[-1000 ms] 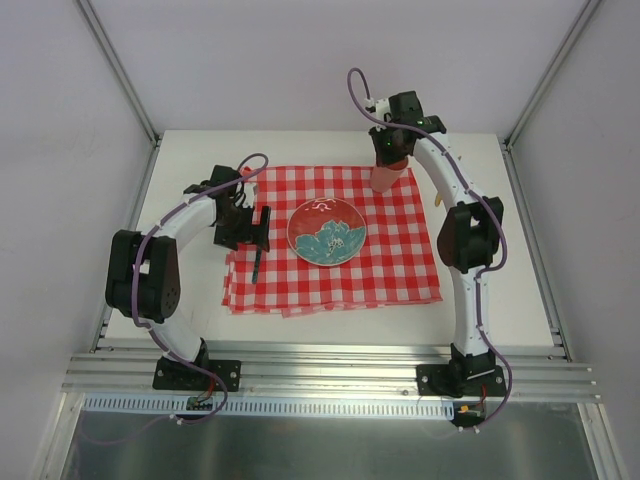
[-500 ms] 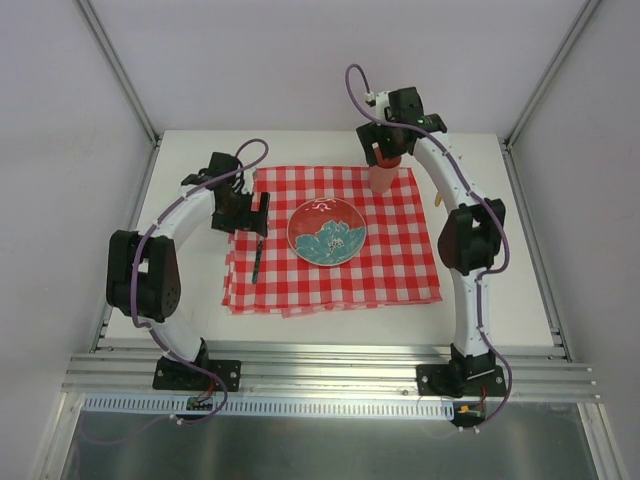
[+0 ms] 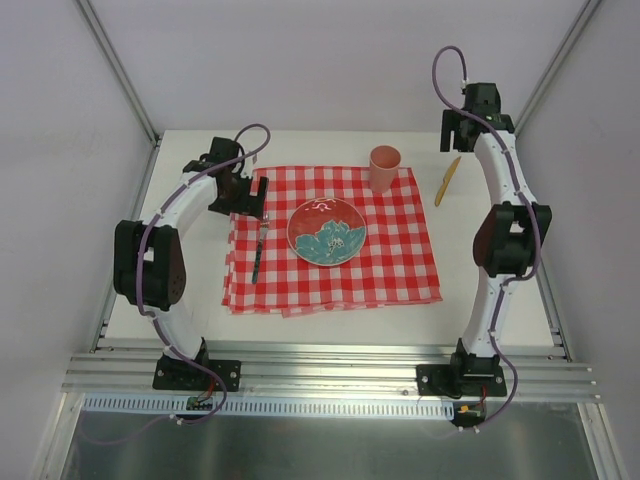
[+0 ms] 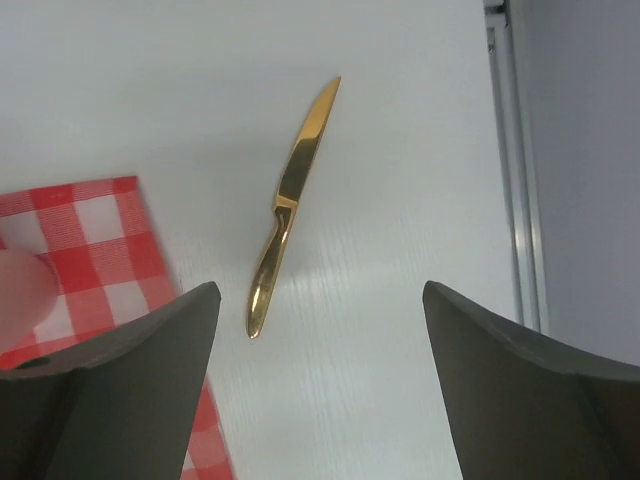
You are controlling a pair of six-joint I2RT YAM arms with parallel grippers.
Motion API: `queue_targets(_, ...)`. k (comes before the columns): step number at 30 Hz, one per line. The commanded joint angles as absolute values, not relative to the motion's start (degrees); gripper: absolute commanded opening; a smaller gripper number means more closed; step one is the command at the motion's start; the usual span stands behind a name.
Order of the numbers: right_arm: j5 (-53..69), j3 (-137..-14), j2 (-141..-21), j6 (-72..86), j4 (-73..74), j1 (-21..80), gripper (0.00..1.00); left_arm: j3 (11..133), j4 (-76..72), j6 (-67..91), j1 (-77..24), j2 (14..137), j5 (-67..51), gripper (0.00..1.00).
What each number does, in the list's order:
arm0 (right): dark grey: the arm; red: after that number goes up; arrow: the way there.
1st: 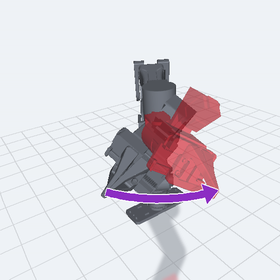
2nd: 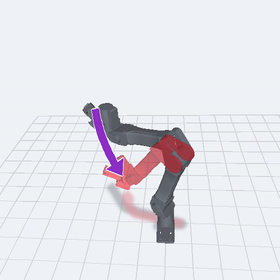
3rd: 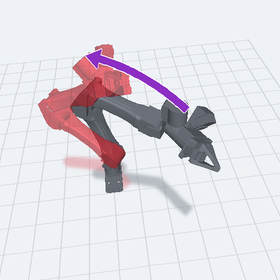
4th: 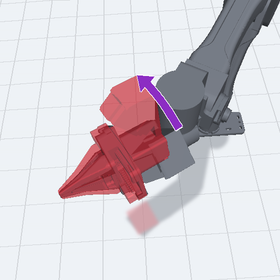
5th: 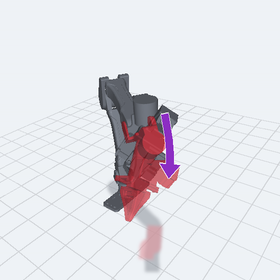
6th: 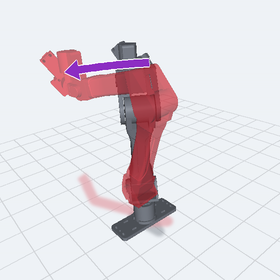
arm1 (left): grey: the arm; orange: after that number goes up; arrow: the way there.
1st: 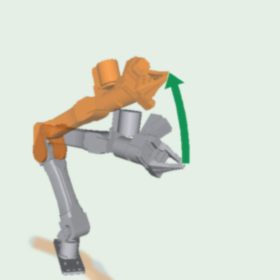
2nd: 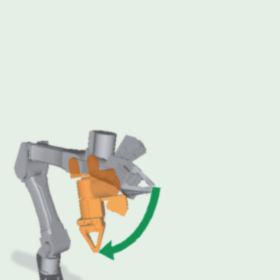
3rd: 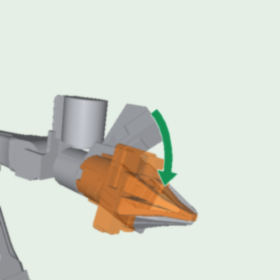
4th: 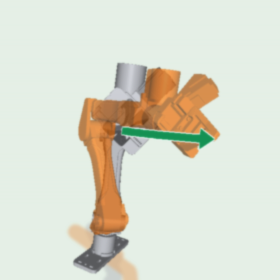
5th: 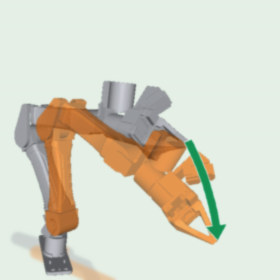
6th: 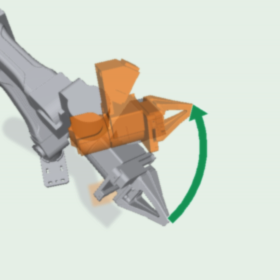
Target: Set the dinner table for one person
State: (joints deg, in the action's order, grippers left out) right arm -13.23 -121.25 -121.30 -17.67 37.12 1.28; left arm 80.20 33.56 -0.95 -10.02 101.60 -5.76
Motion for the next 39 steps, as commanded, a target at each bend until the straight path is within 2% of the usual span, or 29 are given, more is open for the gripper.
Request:
queue_targets(1, -14.51, -124.18, -127.61, -13.27, 39.2, 2.9, 0.85, 81.48, 34.63, -2.11, -9.32, 100.29, -4.31, 0.99)
queue_targets(3, -13.28, -126.12, -130.15, -11.43, 39.2, 3.25, 0.78, 80.42, 35.07, -2.29, -9.14, 99.85, -4.57, 0.99)
queue_targets(6, -11.34, -127.44, -132.7, -9.32, 39.99, 4.39, 0.74, 79.72, 35.42, -1.93, -8.7, 99.84, -5.01, 0.99)
queue_targets(21, -14.15, -126.39, -135.79, -4.66, 41.22, 4.66, 0.73, 82.44, 36.3, -0.62, -8.09, 102.66, -6.42, 0.99)
queue_targets(39, -8.7, -123.31, -137.2, 1.49, 45.09, 2.55, 0.72, 85.43, 37.97, 1.76, -7.91, 105.99, -10.37, 0.99)
